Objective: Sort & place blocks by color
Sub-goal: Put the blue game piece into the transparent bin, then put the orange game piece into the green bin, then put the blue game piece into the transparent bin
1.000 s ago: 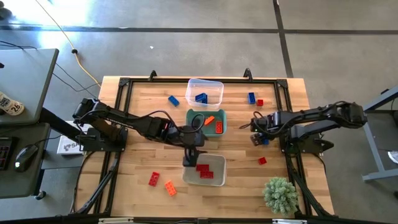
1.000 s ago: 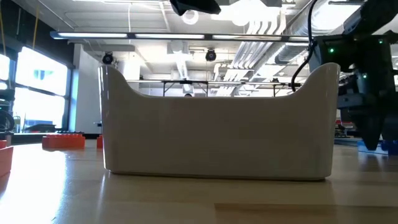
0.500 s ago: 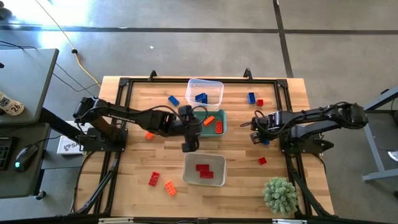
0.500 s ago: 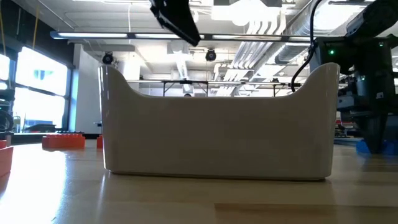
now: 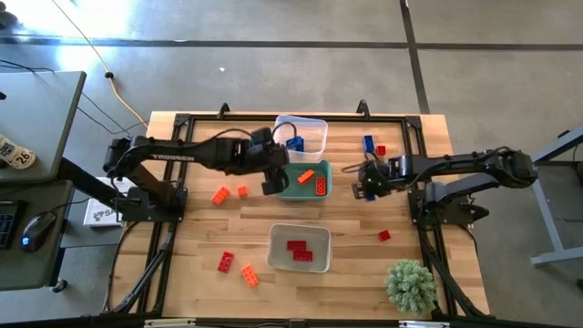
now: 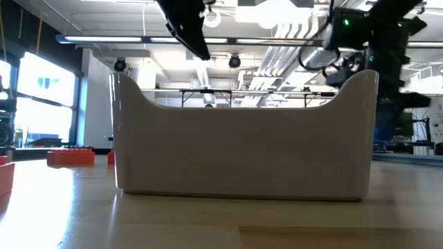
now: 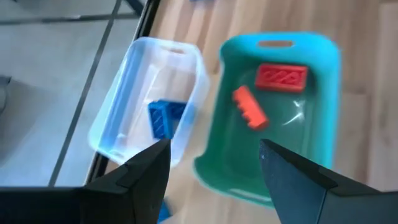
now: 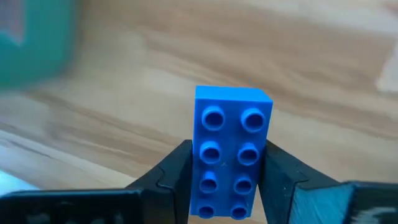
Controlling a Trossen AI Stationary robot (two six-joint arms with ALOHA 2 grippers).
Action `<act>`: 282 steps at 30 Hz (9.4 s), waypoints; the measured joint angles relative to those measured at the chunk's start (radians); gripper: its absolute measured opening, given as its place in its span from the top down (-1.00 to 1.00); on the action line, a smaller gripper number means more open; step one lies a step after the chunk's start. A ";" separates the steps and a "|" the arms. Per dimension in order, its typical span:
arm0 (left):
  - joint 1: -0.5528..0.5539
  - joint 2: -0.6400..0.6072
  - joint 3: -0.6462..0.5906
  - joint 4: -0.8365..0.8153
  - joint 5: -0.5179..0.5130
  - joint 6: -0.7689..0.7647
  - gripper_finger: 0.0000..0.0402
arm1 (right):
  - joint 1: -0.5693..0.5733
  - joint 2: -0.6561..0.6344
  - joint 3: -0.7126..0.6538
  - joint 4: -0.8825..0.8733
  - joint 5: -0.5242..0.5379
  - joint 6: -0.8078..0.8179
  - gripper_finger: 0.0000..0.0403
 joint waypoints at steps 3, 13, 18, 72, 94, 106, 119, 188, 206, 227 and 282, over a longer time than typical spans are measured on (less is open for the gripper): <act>0.040 -0.006 0.000 -0.006 0.006 0.023 -0.15 | 0.000 0.000 0.048 0.007 0.062 0.007 0.41; 0.157 -0.004 0.000 -0.018 0.014 0.048 -0.15 | -0.091 0.000 0.190 0.155 0.230 -0.117 0.41; 0.205 -0.004 0.000 -0.019 0.015 0.024 -0.15 | -0.186 0.000 0.204 0.322 0.229 -0.261 0.41; 0.068 -0.003 -0.333 -0.506 0.381 -0.870 -0.15 | -0.433 0.606 0.506 0.704 -0.155 -1.033 0.41; 0.056 -0.004 -0.557 -0.353 0.393 -0.892 -0.15 | -0.431 0.606 0.506 0.700 -0.149 -1.040 0.00; 0.173 -0.005 -0.610 -0.232 0.412 -0.765 -0.15 | -0.403 0.597 0.506 0.700 -0.160 -0.989 0.00; 0.207 -0.016 -0.691 -0.111 0.466 -0.641 0.28 | -0.372 0.496 0.506 0.699 -0.133 -0.947 0.00; 0.220 0.090 -0.422 0.709 0.631 -0.029 0.18 | -0.528 0.300 0.506 0.074 0.181 -0.508 0.00; 0.226 0.084 -0.302 0.605 0.521 -0.109 -0.12 | -0.774 0.470 0.505 0.048 -0.011 -0.777 0.00; 0.227 0.083 0.051 0.311 0.515 -0.128 -0.12 | -0.801 0.602 0.505 -0.028 0.054 -0.842 0.00; 0.226 0.083 0.050 0.303 0.512 -0.124 -0.12 | -0.752 0.689 0.502 -0.063 0.125 -0.806 -0.22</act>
